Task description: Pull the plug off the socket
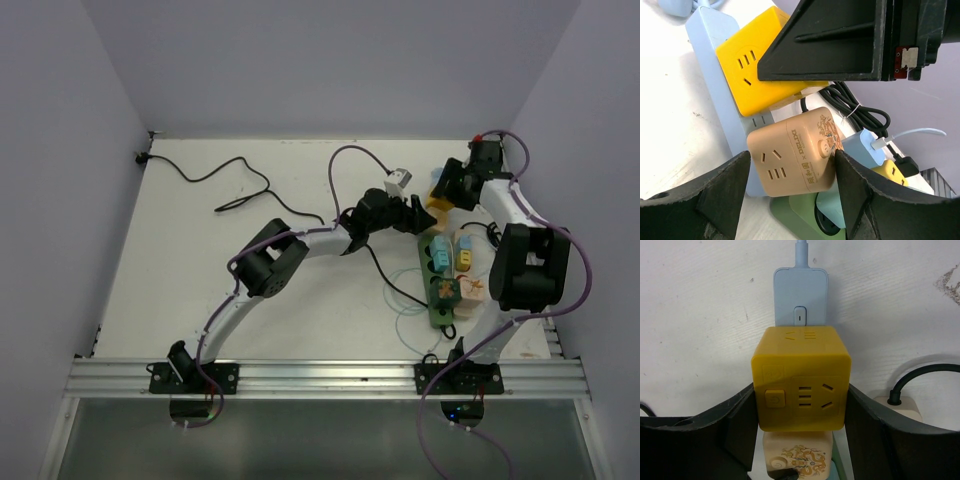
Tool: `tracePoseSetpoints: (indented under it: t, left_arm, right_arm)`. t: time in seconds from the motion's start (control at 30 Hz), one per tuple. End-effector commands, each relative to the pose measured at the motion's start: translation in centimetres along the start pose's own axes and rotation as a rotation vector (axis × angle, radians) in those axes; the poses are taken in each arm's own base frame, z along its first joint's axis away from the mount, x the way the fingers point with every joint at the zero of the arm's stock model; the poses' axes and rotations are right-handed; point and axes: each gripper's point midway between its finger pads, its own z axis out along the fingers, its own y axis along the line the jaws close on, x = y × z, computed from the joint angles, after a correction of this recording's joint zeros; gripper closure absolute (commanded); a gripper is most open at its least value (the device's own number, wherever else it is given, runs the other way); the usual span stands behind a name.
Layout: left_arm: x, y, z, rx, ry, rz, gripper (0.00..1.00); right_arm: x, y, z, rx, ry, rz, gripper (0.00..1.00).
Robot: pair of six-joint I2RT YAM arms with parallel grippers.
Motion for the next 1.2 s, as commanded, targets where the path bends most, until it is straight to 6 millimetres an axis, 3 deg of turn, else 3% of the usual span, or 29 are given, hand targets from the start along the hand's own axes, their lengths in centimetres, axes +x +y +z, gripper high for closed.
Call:
tracePoseSetpoints:
  t: [0.0, 0.27, 0.5, 0.7, 0.87, 0.97, 1.1, 1.17]
  left_arm:
    - [8.5, 7.3, -2.4, -0.209, 0.234, -0.01, 0.29]
    - [8.5, 7.4, -2.1, -0.209, 0.243, -0.015, 0.3]
    - [8.6, 7.4, -1.8, -0.215, 0.256, 0.008, 0.3]
    - [8.1, 6.5, -1.6, -0.179, 0.257, 0.024, 0.27]
    - [5.6, 4.4, -1.6, -0.129, 0.237, 0.061, 0.17]
    - [3.2, 2.8, -1.7, -0.104, 0.224, 0.119, 0.1]
    - [-1.6, -0.2, -2.3, -0.059, 0.148, 0.169, 0.0]
    - [-3.2, -1.4, -2.5, -0.032, 0.125, 0.175, 0.0]
  right_arm:
    - [-3.2, 2.5, -2.9, -0.11, -0.121, -0.018, 0.88]
    - [-4.0, 2.1, -4.9, 0.002, -0.118, -0.057, 0.89]
    - [-3.2, 3.2, -4.3, 0.05, -0.083, -0.098, 0.9]
    - [-4.9, 3.1, -6.7, 0.071, -0.135, -0.088, 0.89]
    - [-6.6, 2.6, -9.0, 0.086, -0.181, -0.067, 0.88]
    - [-7.0, 3.0, -10.2, 0.067, -0.197, -0.067, 0.87]
    - [-7.0, 3.6, -11.5, 0.036, -0.207, -0.072, 0.85]
    - [-6.9, 3.8, -11.9, 0.022, -0.21, -0.071, 0.85]
